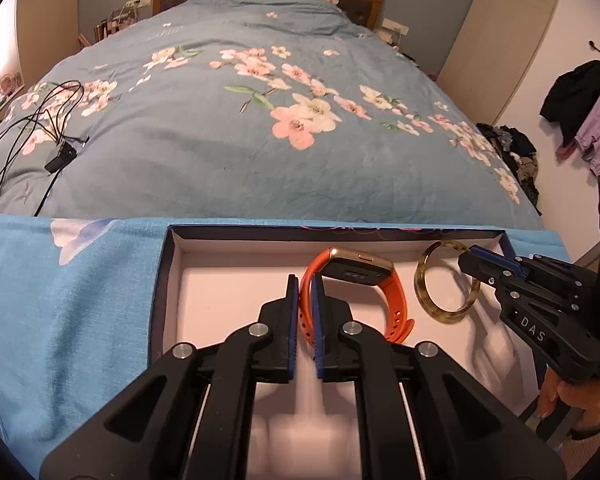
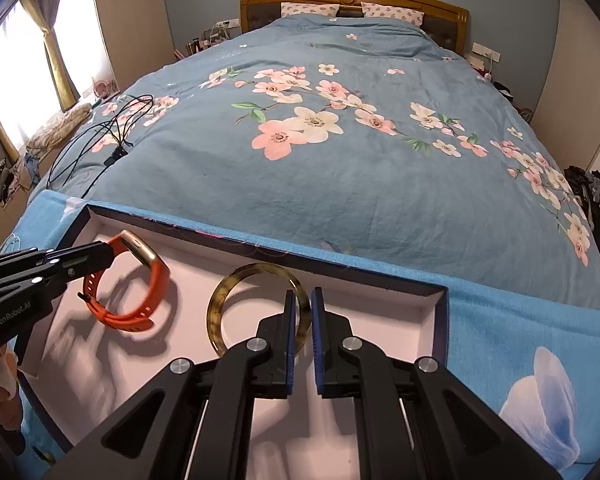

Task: Organize jewelry
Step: 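Carry the bangle and red watch into the box lid and open both tools, then grasp the clear crystal bracelet with the right tool while the left tool grasps the pink ring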

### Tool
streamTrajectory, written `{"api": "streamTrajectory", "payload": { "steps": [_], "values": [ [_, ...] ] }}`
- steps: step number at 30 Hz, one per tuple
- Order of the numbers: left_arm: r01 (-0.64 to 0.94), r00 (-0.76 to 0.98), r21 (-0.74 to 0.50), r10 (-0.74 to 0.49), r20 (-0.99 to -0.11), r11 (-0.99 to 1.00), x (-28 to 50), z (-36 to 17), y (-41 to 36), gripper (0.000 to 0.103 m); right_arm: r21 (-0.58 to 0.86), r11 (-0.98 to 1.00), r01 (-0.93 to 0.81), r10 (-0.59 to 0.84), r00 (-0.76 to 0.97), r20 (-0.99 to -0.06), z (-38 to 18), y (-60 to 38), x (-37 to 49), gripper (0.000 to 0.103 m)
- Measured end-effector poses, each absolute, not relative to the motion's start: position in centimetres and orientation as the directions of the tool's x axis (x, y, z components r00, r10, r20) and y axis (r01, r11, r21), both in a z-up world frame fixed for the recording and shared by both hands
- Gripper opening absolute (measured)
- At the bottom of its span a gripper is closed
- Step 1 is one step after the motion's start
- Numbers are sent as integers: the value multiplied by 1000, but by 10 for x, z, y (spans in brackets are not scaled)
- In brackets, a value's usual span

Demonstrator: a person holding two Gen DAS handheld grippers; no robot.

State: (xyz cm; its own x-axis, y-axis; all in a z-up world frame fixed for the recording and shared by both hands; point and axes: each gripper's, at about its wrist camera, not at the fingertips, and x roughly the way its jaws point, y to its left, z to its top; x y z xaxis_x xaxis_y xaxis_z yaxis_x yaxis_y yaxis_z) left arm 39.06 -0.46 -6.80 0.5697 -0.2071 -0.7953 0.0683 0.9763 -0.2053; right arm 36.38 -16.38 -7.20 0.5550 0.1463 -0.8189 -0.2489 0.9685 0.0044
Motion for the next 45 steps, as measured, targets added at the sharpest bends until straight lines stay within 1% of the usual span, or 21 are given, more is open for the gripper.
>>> {"api": "streamTrajectory", "payload": {
  "steps": [5, 6, 7, 8, 9, 11, 13, 14, 16, 18, 20, 21, 22, 26, 30, 36, 41, 44, 45],
  "values": [
    [25, 545, -219, -197, -815, 975, 399, -78, -2, 7, 5, 975, -222, 132, 565, -815, -73, -162, 365, 8],
    [20, 542, -223, -198, -817, 975, 400, -79, -2, 7, 9, 975, -221, 138, 575, -807, -70, -163, 363, 10],
    [12, 539, -234, -203, -818, 972, 401, -80, -1, 8, 10, 976, -220, 139, 583, -800, -68, -163, 361, 16],
    [9, 536, -243, -209, -818, 970, 400, -81, 1, 8, 13, 976, -219, 144, 594, -791, -65, -164, 358, 18],
    [9, 534, -247, -213, -818, 969, 400, -81, 1, 13, 27, 973, -228, 164, 608, -777, -60, -166, 352, 21],
    [11, 546, -245, -212, -810, 969, 394, -79, 4, 19, 51, 968, -246, 199, 626, -754, -50, -170, 339, 26],
    [19, 579, -229, -198, -791, 973, 385, -72, 5, 29, 78, 957, -278, 247, 653, -716, -39, -175, 320, 37],
    [22, 601, -219, -188, -777, 975, 378, -67, 6, 31, 84, 951, -298, 268, 659, -703, -35, -178, 309, 39],
    [42, 650, -199, -178, -739, 979, 358, -53, 9, 43, 84, 939, -332, 298, 671, -679, -28, -183, 287, 43],
    [66, 683, -178, -175, -709, 982, 338, -41, 10, 46, 83, 925, -370, 327, 669, -668, -24, -189, 264, 44],
    [110, 707, -161, -191, -681, 981, 316, -32, 12, 49, 88, 911, -402, 356, 663, -659, -22, -195, 238, 44],
    [126, 718, -142, -189, -670, 982, 304, -28, 11, 54, 86, 905, -417, 367, 660, -655, -22, -199, 225, 44],
    [145, 731, -117, -186, -656, 983, 289, -25, 10, 55, 88, 900, -427, 376, 658, -653, -22, -202, 214, 44],
    [207, 735, -88, -214, -643, 974, 241, -28, 15, 55, 84, 884, -460, 395, 640, -659, -29, -209, 174, 44],
    [251, 719, -93, -250, -649, 964, 204, -37, 16, 56, 70, 853, -517, 411, 583, -701, -48, -200, 146, 37],
    [264, 702, -108, -268, -660, 959, 171, -49, 19, 59, 58, 827, -559, 410, 530, -742, -67, -189, 131, 28],
    [284, 698, -101, -278, -660, 953, 155, -55, 17, 62, 61, 822, -566, 405, 507, -761, -75, -186, 133, 27],
    [300, 694, -106, -293, -658, 948, 151, -55, 16, 62, 68, 817, -572, 411, 496, -765, -78, -186, 133, 19],
    [303, 694, -103, -293, -658, 947, 149, -55, 15, 62, 61, 817, -574, 405, 496, -768, -77, -185, 133, 12]
  ]
}}
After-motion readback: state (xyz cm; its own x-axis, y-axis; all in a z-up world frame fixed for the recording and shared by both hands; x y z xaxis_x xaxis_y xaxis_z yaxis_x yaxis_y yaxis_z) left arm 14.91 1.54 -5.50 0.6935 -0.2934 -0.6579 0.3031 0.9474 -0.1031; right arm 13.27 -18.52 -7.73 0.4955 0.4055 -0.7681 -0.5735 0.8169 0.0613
